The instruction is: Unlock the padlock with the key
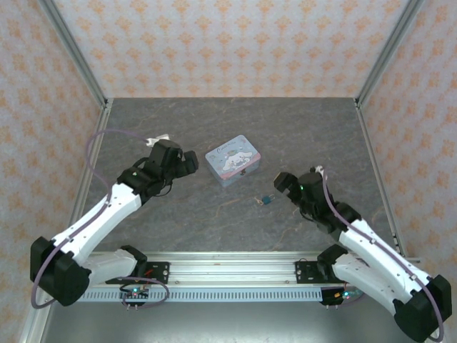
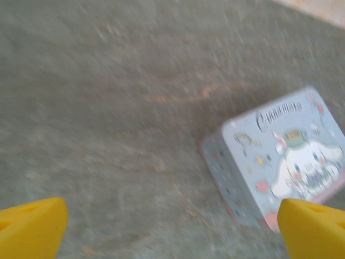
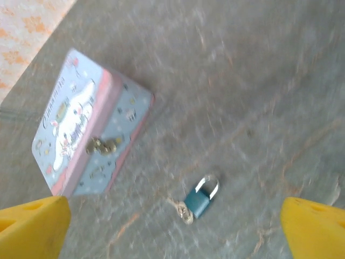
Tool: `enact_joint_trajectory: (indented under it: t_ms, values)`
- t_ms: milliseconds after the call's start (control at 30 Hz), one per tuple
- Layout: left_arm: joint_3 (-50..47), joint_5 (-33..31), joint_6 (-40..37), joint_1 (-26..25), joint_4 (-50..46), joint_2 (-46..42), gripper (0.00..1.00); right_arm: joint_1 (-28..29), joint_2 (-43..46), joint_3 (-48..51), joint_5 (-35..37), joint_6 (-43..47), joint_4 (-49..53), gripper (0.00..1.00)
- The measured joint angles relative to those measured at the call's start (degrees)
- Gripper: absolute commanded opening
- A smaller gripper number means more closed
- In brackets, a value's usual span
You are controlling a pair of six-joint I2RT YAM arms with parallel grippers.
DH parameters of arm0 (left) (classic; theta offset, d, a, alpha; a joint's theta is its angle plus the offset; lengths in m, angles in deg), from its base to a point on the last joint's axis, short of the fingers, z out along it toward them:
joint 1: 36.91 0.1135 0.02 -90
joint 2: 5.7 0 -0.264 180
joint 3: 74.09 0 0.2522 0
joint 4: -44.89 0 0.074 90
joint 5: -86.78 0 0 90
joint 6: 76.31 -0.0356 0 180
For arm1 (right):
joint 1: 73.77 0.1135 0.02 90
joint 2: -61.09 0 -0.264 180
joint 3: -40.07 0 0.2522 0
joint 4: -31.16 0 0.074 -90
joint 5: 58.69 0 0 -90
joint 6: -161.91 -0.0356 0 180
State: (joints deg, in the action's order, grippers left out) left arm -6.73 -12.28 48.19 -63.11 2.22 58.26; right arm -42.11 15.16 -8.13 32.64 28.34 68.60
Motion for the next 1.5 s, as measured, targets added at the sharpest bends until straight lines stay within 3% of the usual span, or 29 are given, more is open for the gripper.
enact_joint_trajectory:
  t_ms: [133,233,400,500,700,833,1067,1267,1500]
  values:
    - [-3.87,-12.24,-3.43,0.07,3.52,-5.64,1.0,-0.26,-6.03,-8.07,9.31,9.97,0.44,0.99]
    - [-9.05,-20.61,-8.07,0.26,8.39,-8.68,1.0,-0.81,-8.02,-8.46,17.88,19.69,-4.2,0.99]
    - [-19.26,-26.01,-19.47,4.28,21.68,-9.99,1.0,-9.88,-10.38,-5.25,25.62,31.45,-16.39,0.99]
    - [-23.47,-25.75,-23.82,8.7,28.55,-8.57,1.0,-15.82,-13.35,-1.49,27.54,34.84,-24.13,0.99]
    - [-27.65,-22.88,-27.39,17.07,41.97,-1.07,1.0,-19.39,-24.35,7.58,27.85,40.35,-40.68,0.99]
    - [-29.83,-19.91,-28.7,18.99,51.49,5.25,1.0,-20.5,-31.17,12.09,26.38,43.04,-51.45,0.99]
    - [-32.02,-13.84,-30.53,20.37,65.16,17.66,1.0,-25.05,-39.54,16.22,16.9,46.07,-72.41,0.99]
    - [-31.36,-5.46,-33.07,21.07,69.9,21.97,1.0,-29.99,-42.32,11.8,5.44,46.25,-69.57,0.99]
    - [-30.49,-1.49,-33.14,22.6,70.44,21.97,1.0,-30.8,-42.32,10.82,1.2,46.23,-69.55,0.99]
